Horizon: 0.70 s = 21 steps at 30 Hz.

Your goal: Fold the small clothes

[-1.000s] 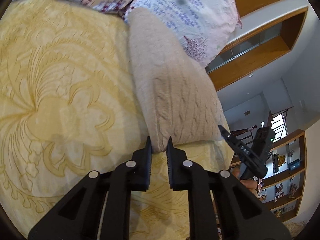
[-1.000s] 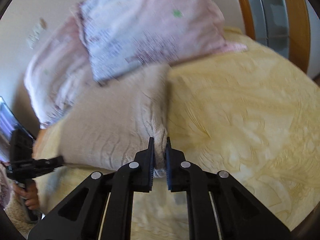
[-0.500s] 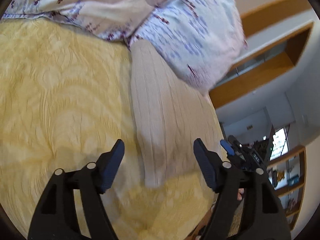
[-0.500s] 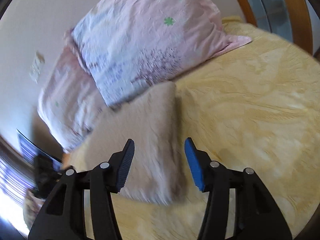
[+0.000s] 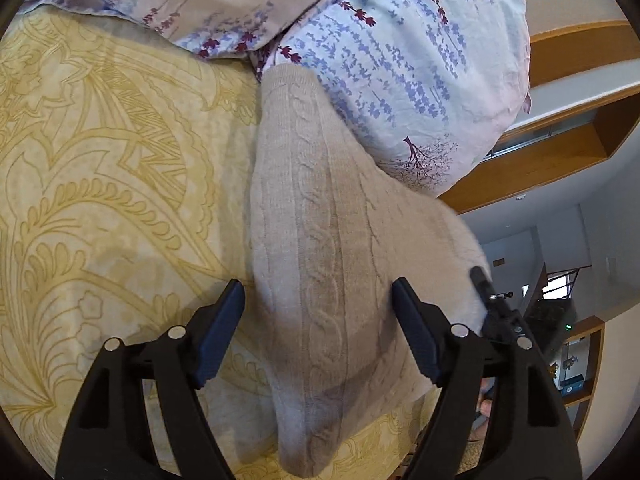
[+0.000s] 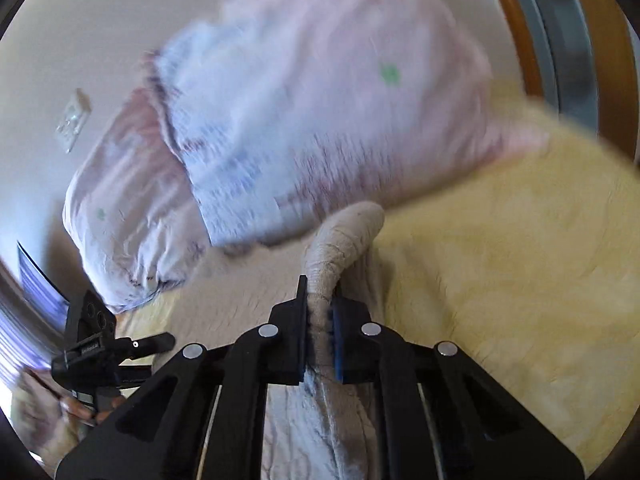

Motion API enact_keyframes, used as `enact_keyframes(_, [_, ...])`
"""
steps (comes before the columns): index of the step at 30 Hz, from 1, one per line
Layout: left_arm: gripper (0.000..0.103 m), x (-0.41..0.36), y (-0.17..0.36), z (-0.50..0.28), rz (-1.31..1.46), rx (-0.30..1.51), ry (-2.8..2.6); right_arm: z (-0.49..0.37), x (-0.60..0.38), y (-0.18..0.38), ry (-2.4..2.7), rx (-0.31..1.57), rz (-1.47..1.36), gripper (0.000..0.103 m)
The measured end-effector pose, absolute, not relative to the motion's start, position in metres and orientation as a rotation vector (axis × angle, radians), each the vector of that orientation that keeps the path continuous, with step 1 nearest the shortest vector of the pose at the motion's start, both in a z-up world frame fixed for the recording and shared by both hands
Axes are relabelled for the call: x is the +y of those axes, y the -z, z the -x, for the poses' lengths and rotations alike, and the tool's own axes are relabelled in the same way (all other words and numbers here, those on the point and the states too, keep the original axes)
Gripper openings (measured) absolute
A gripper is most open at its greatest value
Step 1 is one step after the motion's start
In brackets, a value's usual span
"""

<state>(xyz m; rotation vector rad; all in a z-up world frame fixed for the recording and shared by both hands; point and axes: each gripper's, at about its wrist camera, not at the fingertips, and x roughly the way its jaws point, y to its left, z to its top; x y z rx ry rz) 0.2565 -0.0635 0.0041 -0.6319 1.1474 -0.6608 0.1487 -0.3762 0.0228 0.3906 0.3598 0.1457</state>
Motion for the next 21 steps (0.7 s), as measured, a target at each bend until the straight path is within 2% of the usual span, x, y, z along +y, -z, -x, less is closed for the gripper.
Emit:
enact_keyframes(5, [0.075,-0.07,0.0,-0.255,0.613,1.149,0.663,-0.181,-0.388,0.01,-0.08,0.523,-0.428,0.01])
enact_keyframes(10, [0.075,-0.076,-0.001,-0.253,0.558,1.123,0.657,-0.194,-0.387,0.018,-0.062,0.577,-0.414,0.01])
enact_keyframes(14, [0.07,-0.086,-0.005,-0.25,0.453,1.068,0.628,-0.2,-0.383,0.019,-0.034,0.59,-0.39,0.011])
enact_keyframes(16, [0.07,-0.091,-0.006,-0.248,0.417,1.049,0.613,-0.195,-0.387,0.02,-0.026,0.59,-0.39,0.017])
enact_keyframes(17, [0.072,-0.092,-0.007,-0.248,0.408,1.048,0.608,-0.193,-0.388,0.019,-0.024,0.59,-0.394,0.022])
enact_keyframes(18, [0.076,-0.091,-0.008,-0.249,0.41,1.051,0.601,-0.19,-0.39,0.017,-0.016,0.591,-0.403,0.033])
enact_keyframes(21, [0.078,-0.083,-0.01,-0.249,0.439,1.066,0.593,-0.169,-0.394,0.005,-0.006,0.515,-0.411,0.038])
